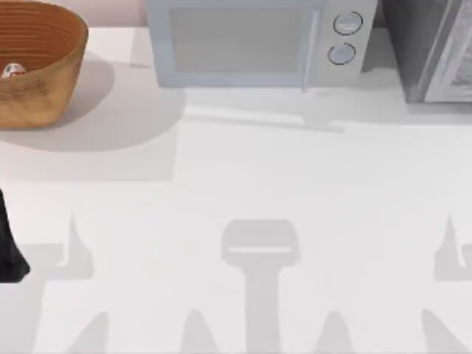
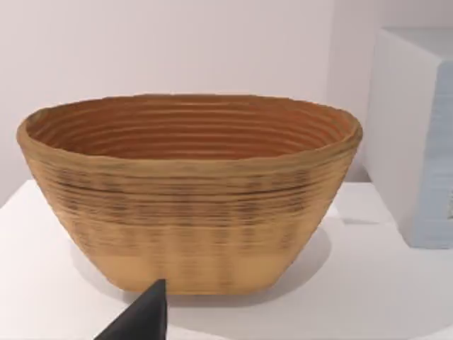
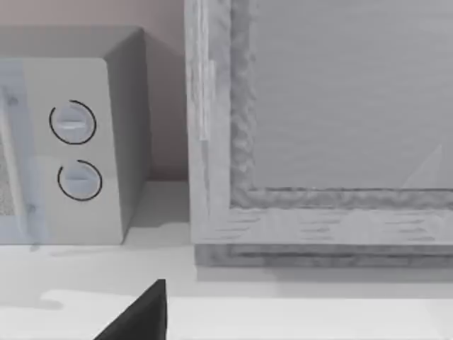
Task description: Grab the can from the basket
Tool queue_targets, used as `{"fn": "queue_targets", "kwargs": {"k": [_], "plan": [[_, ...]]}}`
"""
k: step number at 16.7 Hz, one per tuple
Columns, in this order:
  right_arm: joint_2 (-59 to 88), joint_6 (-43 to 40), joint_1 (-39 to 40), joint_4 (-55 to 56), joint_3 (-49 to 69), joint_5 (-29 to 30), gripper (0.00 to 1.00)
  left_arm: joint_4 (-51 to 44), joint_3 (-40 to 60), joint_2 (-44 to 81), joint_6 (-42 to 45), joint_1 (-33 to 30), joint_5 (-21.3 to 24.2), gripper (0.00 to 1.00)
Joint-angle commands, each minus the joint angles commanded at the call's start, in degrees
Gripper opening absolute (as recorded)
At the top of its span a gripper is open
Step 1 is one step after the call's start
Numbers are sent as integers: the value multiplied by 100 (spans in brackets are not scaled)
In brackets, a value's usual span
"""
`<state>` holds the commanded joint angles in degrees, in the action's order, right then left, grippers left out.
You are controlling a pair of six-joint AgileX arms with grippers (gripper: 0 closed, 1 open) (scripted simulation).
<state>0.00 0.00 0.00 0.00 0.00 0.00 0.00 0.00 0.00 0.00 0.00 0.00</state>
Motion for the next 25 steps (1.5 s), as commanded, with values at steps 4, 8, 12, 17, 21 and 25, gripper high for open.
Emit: {"fn": "queue_targets", "kwargs": {"k": [4,8,12,17,21,25], "plan": [[0,0,0,0,0,0,100,-99,92,125,-19,25,-17,100],[0,0,0,0,0,0,100,-760,847,1067,-124,118,-46,100],[0,0,0,0,0,0,100,-1629,2432,2919,-260,149,67,100],[0,0,0,0,0,0,100,-2650,5170,5868,-332,192,289,100],[0,0,0,0,0,0,100,-3324,6901,7531,-220,240,392,100],[0,0,0,0,0,0,100,-3986,8487,8878,0,303,380,100]]}}
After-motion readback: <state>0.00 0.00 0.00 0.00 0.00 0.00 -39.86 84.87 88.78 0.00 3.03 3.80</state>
